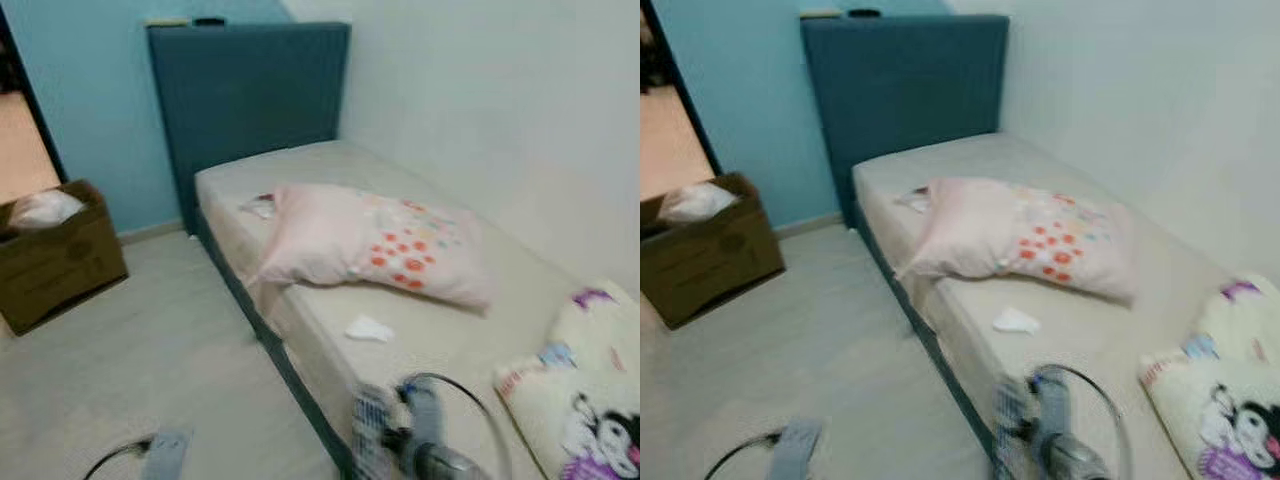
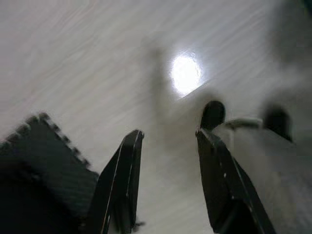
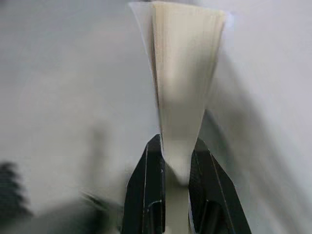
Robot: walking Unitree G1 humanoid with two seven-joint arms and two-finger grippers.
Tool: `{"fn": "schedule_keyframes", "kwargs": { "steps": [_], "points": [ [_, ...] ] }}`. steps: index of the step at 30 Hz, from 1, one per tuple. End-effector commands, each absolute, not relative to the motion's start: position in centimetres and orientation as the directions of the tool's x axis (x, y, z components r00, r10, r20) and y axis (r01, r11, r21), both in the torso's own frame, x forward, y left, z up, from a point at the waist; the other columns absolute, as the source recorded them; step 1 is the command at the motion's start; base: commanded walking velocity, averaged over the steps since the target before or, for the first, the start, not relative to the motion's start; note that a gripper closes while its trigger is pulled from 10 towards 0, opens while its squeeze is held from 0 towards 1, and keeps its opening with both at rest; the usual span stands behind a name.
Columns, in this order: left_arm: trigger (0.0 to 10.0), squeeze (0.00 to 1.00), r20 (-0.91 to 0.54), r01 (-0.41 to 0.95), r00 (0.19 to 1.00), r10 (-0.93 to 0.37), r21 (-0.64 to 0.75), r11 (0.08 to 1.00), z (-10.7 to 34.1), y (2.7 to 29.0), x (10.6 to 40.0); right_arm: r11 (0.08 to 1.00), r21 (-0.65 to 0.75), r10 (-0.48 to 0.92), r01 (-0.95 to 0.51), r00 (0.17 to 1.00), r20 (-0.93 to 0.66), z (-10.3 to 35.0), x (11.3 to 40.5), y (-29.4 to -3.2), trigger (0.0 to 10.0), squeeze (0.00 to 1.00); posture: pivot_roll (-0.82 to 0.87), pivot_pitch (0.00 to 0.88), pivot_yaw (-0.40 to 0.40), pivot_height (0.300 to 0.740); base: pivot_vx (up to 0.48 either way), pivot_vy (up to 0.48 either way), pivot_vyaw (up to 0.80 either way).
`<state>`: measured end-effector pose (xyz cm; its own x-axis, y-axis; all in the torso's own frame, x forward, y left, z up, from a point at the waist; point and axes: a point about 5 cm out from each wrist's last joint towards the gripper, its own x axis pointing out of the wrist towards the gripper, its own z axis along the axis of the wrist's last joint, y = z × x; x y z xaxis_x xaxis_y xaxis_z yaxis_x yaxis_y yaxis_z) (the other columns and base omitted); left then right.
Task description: Clean up the room
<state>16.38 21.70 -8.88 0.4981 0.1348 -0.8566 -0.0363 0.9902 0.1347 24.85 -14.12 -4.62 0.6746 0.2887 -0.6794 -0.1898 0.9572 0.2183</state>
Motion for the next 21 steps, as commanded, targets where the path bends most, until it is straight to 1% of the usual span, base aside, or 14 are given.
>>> {"fn": "schedule_keyframes", "kwargs": {
  "steps": [1,9,21],
  "points": [
    [10.0,0.00,-0.837,-0.018,0.538,0.101,0.108,0.994,-8.5,20.5,17.7,0.975,0.168,0.222,-0.146,0.657,-0.720,-5.3,23.9,-16.3,10.0,0.00,-0.07,0.000,-0.073,0.740,0.371,0.000,0.00],
    [10.0,0.00,-0.836,-0.013,0.540,0.101,0.111,0.994,-8.4,20.5,17.8,0.979,0.145,0.203,-0.142,0.659,-0.724,-5.2,24.0,-16.2,10.0,0.00,-0.07,0.000,-0.074,0.740,0.375,0.000,0.00],
    [10.0,0.00,-0.837,-0.007,0.539,0.097,0.111,0.994,-8.5,20.4,17.8,0.973,0.182,0.226,-0.141,0.729,-0.646,-3.5,26.3,-15.9,10.0,0.00,-0.07,0.000,-0.074,0.740,0.371,0.000,0.00]
  ]
}}
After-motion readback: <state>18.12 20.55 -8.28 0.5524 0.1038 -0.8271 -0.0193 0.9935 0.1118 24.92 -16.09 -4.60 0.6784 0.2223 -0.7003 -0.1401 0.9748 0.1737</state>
